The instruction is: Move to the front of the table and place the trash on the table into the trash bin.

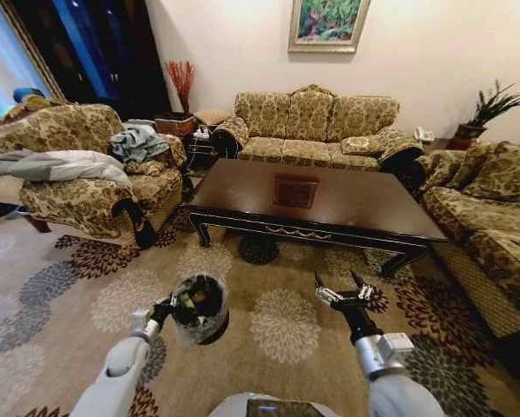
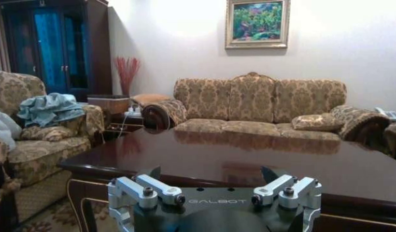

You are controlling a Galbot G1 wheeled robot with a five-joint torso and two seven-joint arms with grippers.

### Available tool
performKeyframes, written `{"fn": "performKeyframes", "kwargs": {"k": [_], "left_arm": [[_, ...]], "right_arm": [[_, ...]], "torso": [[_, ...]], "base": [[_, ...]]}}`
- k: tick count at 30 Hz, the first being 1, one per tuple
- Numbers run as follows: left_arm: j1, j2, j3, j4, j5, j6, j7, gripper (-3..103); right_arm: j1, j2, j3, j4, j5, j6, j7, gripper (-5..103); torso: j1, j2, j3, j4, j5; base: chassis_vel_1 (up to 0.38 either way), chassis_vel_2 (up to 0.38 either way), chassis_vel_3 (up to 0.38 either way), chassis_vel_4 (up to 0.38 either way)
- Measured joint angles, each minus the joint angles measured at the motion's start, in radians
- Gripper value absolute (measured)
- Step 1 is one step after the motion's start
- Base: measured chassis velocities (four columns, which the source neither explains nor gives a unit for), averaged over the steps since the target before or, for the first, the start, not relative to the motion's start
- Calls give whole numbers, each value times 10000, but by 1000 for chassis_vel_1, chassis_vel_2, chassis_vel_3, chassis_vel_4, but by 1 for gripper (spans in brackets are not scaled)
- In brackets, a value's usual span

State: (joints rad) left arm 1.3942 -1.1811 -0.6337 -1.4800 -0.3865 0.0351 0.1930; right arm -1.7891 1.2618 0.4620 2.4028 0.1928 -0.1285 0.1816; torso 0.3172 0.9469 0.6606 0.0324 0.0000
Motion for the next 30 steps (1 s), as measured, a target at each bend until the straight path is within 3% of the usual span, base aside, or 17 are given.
{"fn": "performKeyframes", "kwargs": {"k": [6,20,24,28,30], "left_arm": [[-774,-8,136,1036,-212,-491,158,3],[-2201,279,1386,3839,-47,-672,169,3],[-3113,276,1579,5791,-591,-2221,625,3],[-3358,219,1597,6347,-838,-2789,757,3],[-3803,86,1666,7056,-931,-3432,796,3]], "right_arm": [[-78,240,92,-65,-116,91,2,100],[23,250,91,-567,-166,370,29,100],[318,-22,-60,-747,13,340,41,100],[371,-108,-137,-843,50,351,47,100],[335,-144,-158,-869,49,418,54,100]], "torso": [[-164,-374,-211,1,5],[-427,-971,-540,3,-1],[-529,-1209,-678,1,0],[-584,-1324,-740,8,3],[-651,-1478,-828,3,2]], "base": [[0,0,0,0],[0,0,0,0],[0,0,0,0],[0,0,0,0],[0,0,0,0]]}}
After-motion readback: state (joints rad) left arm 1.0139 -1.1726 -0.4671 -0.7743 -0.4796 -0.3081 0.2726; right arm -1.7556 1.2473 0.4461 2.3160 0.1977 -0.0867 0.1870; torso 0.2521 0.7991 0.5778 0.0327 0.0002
